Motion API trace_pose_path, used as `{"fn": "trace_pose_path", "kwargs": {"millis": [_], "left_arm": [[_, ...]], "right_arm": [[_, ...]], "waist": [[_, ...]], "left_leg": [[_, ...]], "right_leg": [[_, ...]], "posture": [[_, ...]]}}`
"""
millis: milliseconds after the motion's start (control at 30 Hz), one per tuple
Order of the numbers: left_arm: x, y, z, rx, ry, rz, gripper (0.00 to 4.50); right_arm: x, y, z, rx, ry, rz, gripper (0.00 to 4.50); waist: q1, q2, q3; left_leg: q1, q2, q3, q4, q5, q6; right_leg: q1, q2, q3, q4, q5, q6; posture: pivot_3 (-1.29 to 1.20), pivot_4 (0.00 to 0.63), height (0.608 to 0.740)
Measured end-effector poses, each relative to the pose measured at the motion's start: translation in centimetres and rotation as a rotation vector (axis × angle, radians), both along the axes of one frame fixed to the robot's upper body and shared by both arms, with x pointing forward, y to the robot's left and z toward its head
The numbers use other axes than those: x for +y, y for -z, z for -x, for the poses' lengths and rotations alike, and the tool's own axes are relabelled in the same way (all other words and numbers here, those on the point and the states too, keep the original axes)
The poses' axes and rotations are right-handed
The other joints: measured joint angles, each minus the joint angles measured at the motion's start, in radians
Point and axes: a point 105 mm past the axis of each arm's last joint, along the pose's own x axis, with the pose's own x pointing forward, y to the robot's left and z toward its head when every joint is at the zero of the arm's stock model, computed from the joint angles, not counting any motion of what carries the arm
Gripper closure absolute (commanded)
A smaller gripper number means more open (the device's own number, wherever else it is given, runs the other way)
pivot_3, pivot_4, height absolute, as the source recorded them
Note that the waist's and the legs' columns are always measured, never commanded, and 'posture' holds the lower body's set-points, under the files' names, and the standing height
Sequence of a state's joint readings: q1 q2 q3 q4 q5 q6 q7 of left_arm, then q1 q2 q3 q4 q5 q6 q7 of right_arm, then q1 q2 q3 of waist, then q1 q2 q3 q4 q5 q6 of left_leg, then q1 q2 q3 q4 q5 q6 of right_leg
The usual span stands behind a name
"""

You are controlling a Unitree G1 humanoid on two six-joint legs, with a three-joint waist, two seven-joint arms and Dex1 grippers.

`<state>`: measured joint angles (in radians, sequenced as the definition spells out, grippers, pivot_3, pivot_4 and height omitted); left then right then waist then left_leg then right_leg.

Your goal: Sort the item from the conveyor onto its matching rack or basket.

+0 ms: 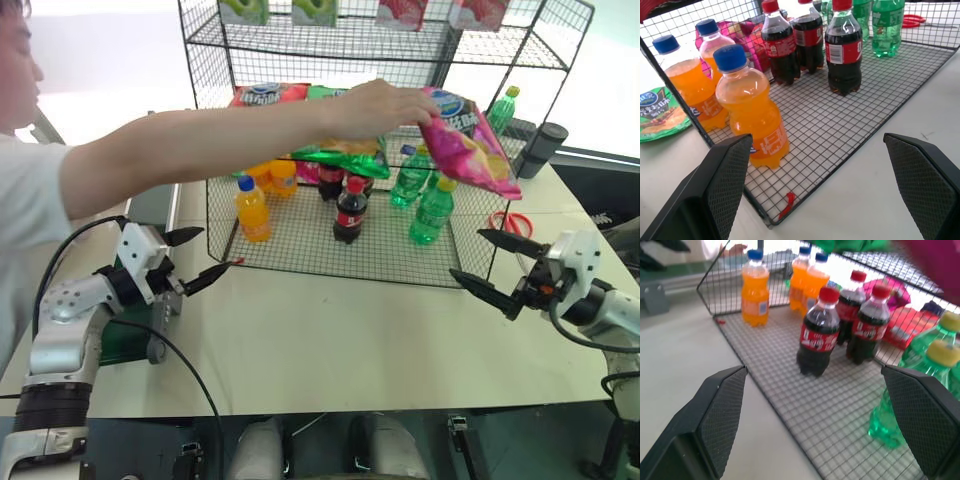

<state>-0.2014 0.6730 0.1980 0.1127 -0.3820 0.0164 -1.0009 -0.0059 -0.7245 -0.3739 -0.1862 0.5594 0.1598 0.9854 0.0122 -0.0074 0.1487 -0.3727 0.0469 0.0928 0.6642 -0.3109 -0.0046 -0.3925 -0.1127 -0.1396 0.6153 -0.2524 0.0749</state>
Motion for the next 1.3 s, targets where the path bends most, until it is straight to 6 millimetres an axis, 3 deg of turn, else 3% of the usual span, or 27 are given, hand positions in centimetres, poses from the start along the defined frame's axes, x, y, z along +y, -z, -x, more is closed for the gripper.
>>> {"fn": "trace_pose_path", "kwargs": {"millis": [167,767,867,1133,1300], "left_arm": [[-0.4,0.2,0.0,0.008,0.014,0.0,0.0],[-0.6,0.5,0.4,0.012,0.022,-0.007,0.0],[-0.6,0.9,0.8,0.022,0.024,-0.01,0.0],[-0.5,1.3,1.2,0.035,0.018,-0.019,0.0],[-0.6,1.2,1.3,0.028,0.019,-0.021,0.0]], "right_arm": [[-0.6,-1.0,-0.1,-0.046,0.056,-0.091,0.03],[0.4,-1.4,-0.3,-0.027,0.012,-0.142,0.03],[1.3,-1.3,-0.2,-0.013,-0.035,-0.139,0.03],[5.9,-0.1,3.2,0.178,-0.395,-0.073,0.03],[6.9,-0.9,2.9,0.18,-0.475,-0.062,0.03]], "waist": [[0.0,0.0,0.0],[-0.001,0.0,0.0],[-0.001,0.0,0.0],[-0.002,0.0,0.0],[0.0,0.0,0.0]], "left_leg": [[0.0,0.0,0.0,0.0,0.0,0.0],[0.0,0.0,0.0,0.0,0.0,0.0],[0.0,0.0,0.0,0.0,0.0,0.0],[0.0,0.0,0.0,0.0,0.0,0.0],[0.0,0.0,-0.001,0.0,0.0,0.0]], "right_leg": [[0.0,0.0,0.0,0.0,0.0,0.0],[0.0,0.0,0.0,0.0,0.0,0.0],[0.0,0.0,0.0,0.0,0.0,0.0],[0.0,0.0,0.0,0.0,0.0,0.0],[0.0,0.0,0.0,0.0,0.0,0.0]], "posture": [[0.0,0.15,0.74],[0.0,0.15,0.74],[0.0,0.15,0.74],[0.0,0.15,0.74],[0.0,0.15,0.74]]}}
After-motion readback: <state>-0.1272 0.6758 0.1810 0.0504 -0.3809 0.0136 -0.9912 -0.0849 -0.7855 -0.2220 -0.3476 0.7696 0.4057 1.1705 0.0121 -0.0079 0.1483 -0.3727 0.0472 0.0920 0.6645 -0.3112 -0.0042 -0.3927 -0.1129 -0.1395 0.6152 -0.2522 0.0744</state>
